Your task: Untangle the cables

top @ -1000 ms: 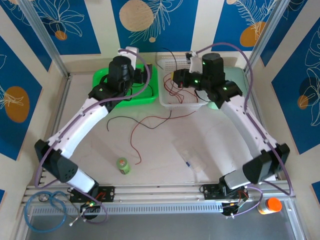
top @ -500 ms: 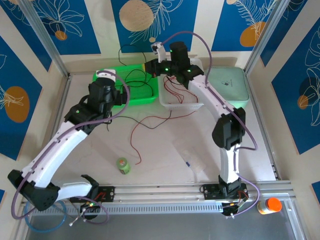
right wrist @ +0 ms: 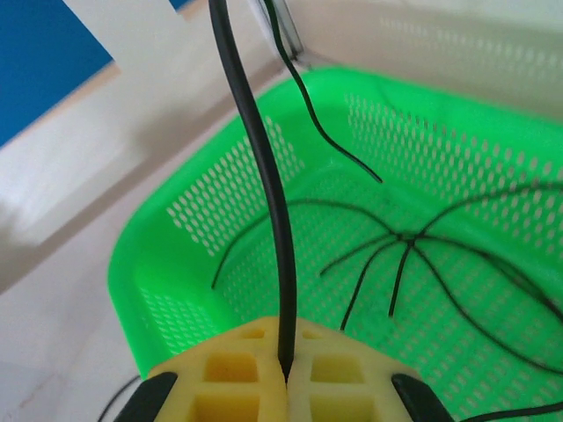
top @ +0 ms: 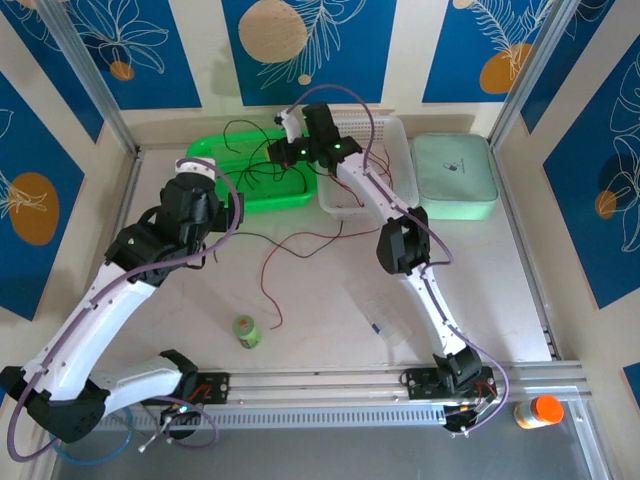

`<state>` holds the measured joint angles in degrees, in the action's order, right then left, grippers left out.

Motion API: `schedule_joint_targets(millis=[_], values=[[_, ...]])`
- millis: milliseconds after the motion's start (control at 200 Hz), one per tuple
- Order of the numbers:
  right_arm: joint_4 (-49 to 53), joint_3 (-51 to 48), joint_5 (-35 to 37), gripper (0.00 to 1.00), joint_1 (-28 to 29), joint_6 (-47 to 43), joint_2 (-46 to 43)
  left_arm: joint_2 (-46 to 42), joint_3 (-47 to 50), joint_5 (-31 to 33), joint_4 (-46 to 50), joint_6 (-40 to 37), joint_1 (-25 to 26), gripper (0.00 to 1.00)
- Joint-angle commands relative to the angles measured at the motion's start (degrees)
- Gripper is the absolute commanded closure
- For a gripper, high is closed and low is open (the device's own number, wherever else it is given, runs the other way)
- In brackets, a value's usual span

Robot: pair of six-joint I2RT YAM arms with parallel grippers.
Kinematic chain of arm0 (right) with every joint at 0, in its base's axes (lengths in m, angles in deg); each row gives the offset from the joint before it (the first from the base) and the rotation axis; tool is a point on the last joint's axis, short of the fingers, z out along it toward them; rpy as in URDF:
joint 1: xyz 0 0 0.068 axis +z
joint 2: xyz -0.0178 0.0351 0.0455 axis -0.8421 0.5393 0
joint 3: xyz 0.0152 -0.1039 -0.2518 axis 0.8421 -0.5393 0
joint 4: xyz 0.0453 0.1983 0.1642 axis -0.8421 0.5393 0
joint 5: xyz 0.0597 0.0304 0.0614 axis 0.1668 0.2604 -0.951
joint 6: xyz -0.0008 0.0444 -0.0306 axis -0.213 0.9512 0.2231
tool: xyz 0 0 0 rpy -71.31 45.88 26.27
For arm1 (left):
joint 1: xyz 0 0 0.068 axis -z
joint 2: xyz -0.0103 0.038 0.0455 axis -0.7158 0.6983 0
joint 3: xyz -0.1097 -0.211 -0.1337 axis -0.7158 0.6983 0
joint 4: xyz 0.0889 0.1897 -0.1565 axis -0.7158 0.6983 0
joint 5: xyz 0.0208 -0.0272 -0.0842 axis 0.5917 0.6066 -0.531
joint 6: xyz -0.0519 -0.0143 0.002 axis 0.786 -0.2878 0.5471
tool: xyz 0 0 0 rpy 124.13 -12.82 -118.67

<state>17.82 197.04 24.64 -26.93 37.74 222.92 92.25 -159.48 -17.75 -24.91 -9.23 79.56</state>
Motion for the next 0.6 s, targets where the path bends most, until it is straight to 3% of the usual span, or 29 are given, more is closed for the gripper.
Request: schedule_joint_targets(millis=[0,220,385,490,595], values=[[1.58,0.63,1.27,1.00,0.75,-0.60,1.49,-0.92,0.42,-0.74,4.43,1.12,-0.36,0.03],[3.31,0.07,4.20,1.00,2.24,-2.06,3.83,-0.60,-0.04,-2.63,6.63,1.23,-0.36,0.03],[4.16,0.45,4.37,0.60,2.53,-0.84,3.43,2.15,-1.83,-4.53,9.42,1.76,-0.37,0.04],[4.83,0.45,3.89,0.52,2.52,-0.06,1.91,4.60,-2.92,-6.95,10.64,2.03,-0.39,0.05],[5.61,0.08,3.62,0.51,2.52,0.72,-0.32,7.12,-3.30,-8.50,10.69,2.34,-0.45,0.05]])
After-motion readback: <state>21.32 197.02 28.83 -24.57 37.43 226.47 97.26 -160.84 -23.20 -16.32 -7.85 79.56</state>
